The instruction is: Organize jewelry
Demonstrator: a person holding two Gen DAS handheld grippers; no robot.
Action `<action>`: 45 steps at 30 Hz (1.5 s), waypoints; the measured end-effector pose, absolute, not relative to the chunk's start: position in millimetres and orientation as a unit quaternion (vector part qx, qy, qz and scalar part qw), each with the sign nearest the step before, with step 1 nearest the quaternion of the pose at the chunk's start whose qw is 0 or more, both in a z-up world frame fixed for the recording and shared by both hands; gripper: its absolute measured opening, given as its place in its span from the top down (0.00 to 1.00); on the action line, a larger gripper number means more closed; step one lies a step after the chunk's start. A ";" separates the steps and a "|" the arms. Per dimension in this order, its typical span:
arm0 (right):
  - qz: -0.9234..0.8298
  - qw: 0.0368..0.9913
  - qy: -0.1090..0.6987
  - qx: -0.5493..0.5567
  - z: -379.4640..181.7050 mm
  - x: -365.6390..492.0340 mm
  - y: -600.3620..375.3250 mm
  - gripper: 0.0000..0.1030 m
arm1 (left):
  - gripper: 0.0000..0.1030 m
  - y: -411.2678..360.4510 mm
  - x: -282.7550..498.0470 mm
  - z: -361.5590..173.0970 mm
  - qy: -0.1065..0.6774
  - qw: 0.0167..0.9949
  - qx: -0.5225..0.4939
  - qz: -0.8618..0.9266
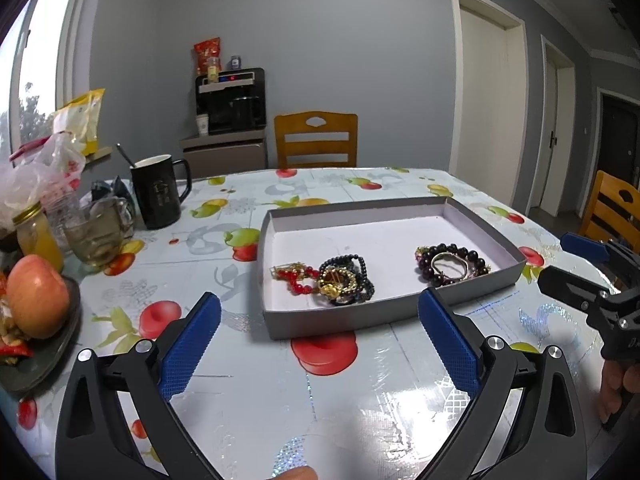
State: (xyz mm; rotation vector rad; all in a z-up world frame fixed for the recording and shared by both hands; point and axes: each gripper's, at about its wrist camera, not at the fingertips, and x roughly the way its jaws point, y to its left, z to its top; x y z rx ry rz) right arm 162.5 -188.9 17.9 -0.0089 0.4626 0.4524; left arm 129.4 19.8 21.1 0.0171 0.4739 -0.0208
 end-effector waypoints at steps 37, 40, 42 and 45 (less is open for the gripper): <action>0.218 0.949 0.228 -0.017 17.9 162.7 -184.4 0.05 | 0.05 18.2 126.2 23.5 0.224 0.974 0.015 -0.008; 0.218 0.949 0.228 -0.017 17.9 162.7 -184.3 0.05 | 0.05 18.1 126.2 23.6 0.224 0.975 0.015 -0.007; 0.218 0.949 0.228 -0.017 17.9 162.7 -184.3 0.05 | 0.05 18.1 126.2 23.6 0.224 0.975 0.015 -0.008; 0.218 0.949 0.228 -0.017 17.9 162.7 -184.3 0.05 | 0.05 18.1 126.2 23.6 0.224 0.975 0.015 -0.007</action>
